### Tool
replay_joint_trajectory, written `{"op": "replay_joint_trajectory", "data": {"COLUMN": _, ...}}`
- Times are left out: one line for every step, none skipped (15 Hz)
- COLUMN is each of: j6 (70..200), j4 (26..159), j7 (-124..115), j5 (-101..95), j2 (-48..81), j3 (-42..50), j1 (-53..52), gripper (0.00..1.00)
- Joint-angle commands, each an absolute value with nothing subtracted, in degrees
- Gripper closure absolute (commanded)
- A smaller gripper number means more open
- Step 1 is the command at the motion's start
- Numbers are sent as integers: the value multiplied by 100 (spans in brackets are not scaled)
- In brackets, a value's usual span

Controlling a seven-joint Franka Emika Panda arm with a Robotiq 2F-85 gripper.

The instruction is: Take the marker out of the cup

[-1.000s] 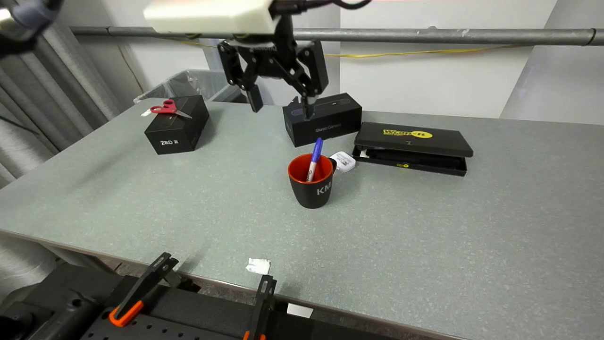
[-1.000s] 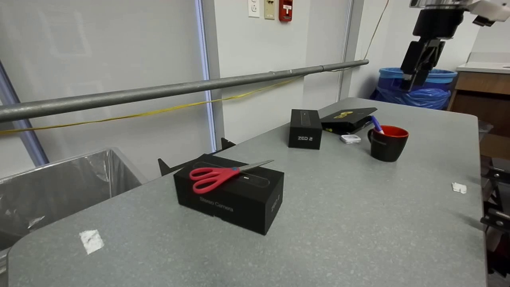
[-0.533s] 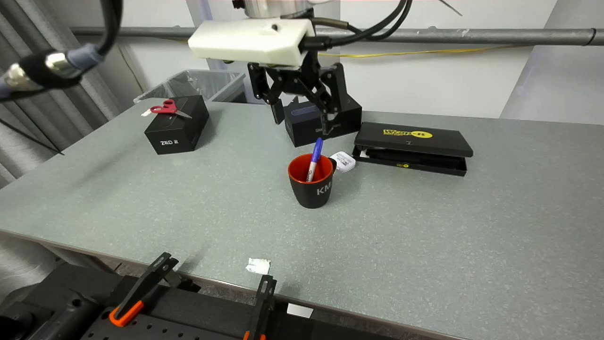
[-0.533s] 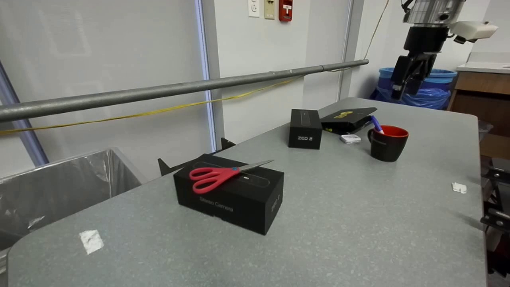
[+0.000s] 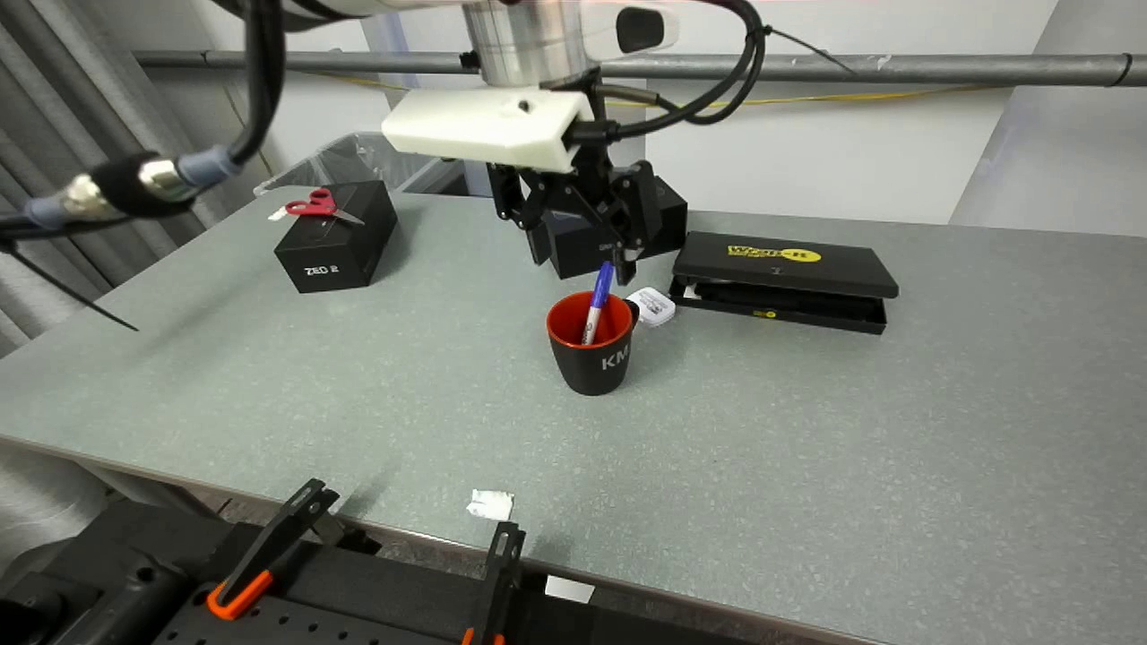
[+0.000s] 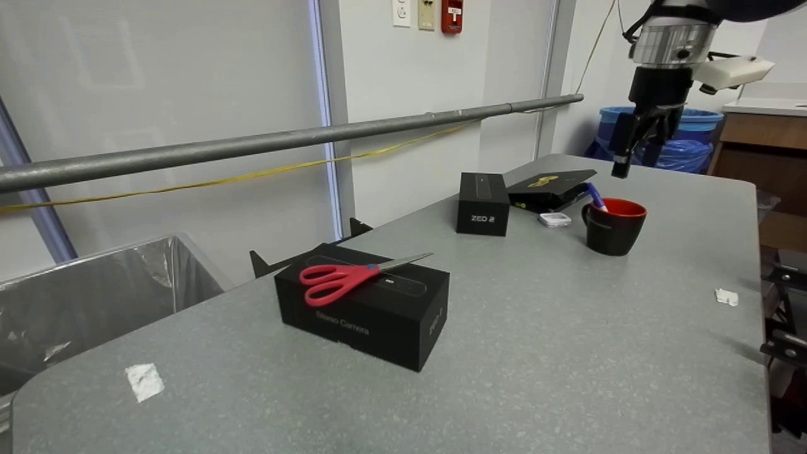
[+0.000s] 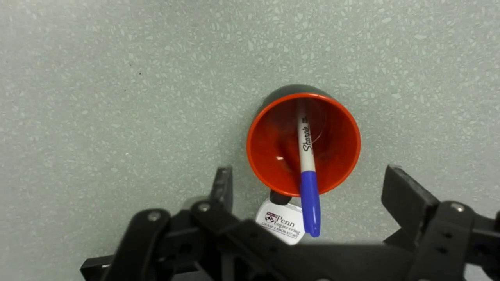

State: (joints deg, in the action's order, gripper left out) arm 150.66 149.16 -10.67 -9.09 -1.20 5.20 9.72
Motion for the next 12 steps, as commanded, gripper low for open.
{"op": "replay_joint_trajectory", "data": {"j6": 15455, "j4": 14561, "j7": -1861, "j5": -1532, "j2": 533, "j3": 627, "j1": 888, "gripper": 0}}
{"op": "replay_joint_trajectory", "data": {"j6": 15504, "j4": 14498, "j7": -1969, "j5": -1619, "j2": 635, "j3": 677, "j1": 847, "gripper": 0}}
{"op": "replay_joint_trajectory", "data": {"j6": 15558, "j4": 14432, "j7": -2084, "j5": -1696, "j2": 732, "j3": 727, "j1": 805, "gripper": 0}}
{"op": "replay_joint_trajectory", "data": {"j6": 15597, "j4": 14382, "j7": -2192, "j5": -1765, "j2": 809, "j3": 780, "j1": 759, "gripper": 0}}
{"op": "replay_joint_trajectory", "data": {"j6": 15696, "j4": 14348, "j7": -2334, "j5": -1878, "j2": 865, "j3": 846, "j1": 710, "gripper": 0}}
{"op": "replay_joint_trajectory", "data": {"j6": 15755, "j4": 14312, "j7": -2425, "j5": -1962, "j2": 914, "j3": 904, "j1": 663, "gripper": 0}}
{"op": "replay_joint_trajectory", "data": {"j6": 15883, "j4": 14282, "j7": -2501, "j5": -2036, "j2": 960, "j3": 967, "j1": 613, "gripper": 0}}
{"op": "replay_joint_trajectory", "data": {"j6": 15971, "j4": 14253, "j7": -2542, "j5": -2059, "j2": 1007, "j3": 1014, "j1": 571, "gripper": 0}}
{"op": "replay_joint_trajectory", "data": {"j6": 16098, "j4": 14233, "j7": -2556, "j5": -2024, "j2": 1060, "j3": 1048, "j1": 532, "gripper": 0}}
{"op": "replay_joint_trajectory", "data": {"j6": 16209, "j4": 14213, "j7": -2588, "j5": -1984, "j2": 1112, "j3": 1087, "j1": 489, "gripper": 0}}
{"op": "replay_joint_trajectory", "data": {"j6": 16265, "j4": 14198, "j7": -2585, "j5": -1946, "j2": 1154, "j3": 1121, "j1": 445, "gripper": 0}}
{"op": "replay_joint_trajectory", "data": {"j6": 16303, "j4": 14191, "j7": -2556, "j5": -1872, "j2": 1194, "j3": 1138, "j1": 409, "gripper": 0}}
